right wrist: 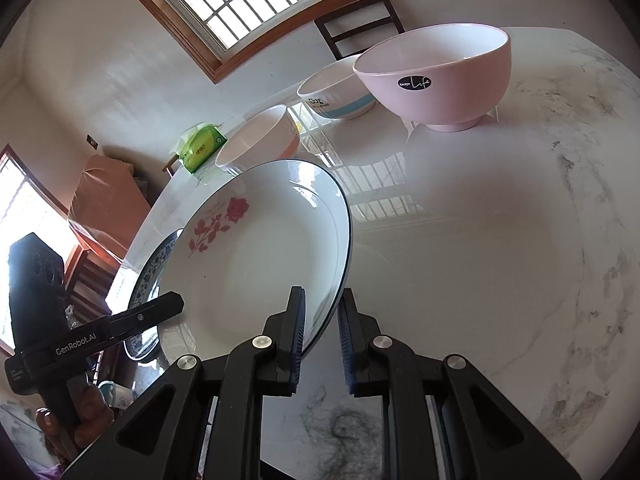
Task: Organize plates and bowls
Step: 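Lift the pink-flowered plate and carry it over the blue-and-white stack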
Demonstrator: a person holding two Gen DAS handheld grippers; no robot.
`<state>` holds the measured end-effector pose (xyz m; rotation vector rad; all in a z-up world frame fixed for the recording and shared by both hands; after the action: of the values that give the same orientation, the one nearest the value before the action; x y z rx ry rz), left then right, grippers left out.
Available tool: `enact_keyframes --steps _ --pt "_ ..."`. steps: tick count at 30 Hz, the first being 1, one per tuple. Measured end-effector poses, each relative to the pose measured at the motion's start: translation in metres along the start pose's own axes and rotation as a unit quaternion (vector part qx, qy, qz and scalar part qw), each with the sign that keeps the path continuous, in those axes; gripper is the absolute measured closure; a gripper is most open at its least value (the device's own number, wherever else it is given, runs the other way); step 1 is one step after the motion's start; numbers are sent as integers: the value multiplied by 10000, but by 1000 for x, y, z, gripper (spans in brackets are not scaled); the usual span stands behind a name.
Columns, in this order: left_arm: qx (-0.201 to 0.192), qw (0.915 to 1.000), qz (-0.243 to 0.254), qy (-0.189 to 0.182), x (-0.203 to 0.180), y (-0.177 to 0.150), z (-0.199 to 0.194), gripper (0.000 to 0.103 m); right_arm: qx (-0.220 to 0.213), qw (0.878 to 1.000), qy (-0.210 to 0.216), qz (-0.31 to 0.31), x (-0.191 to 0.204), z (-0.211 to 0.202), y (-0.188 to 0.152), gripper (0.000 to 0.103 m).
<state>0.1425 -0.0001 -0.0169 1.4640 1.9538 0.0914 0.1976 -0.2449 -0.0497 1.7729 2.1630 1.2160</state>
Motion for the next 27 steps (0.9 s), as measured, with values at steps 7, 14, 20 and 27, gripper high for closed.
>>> enact_keyframes --steps 7,14,20,27 --pt "-110 9995 -280 37 32 -3 -23 90 103 9995 179 -234 30 12 2 86" --pt "-239 9982 -526 141 63 -5 -42 90 239 9980 319 -485 60 26 5 86" --pt "-279 9968 -708 224 85 -7 -51 89 354 9964 395 -665 82 40 6 86" --pt "-398 9949 -866 332 107 -4 -64 89 476 9939 461 -876 107 52 6 86"
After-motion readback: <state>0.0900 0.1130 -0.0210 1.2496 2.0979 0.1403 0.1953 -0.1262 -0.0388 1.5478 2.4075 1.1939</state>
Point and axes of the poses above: each gripper's, at about its wrist camera, not at the fingertips, and z roughly the way its jaws point, x to its left, y to its top, the point moved 2 cm from there along z, roughly the way its jaws point, and after that the axes turned 9 degrees about -z, right-handed, at the moved point
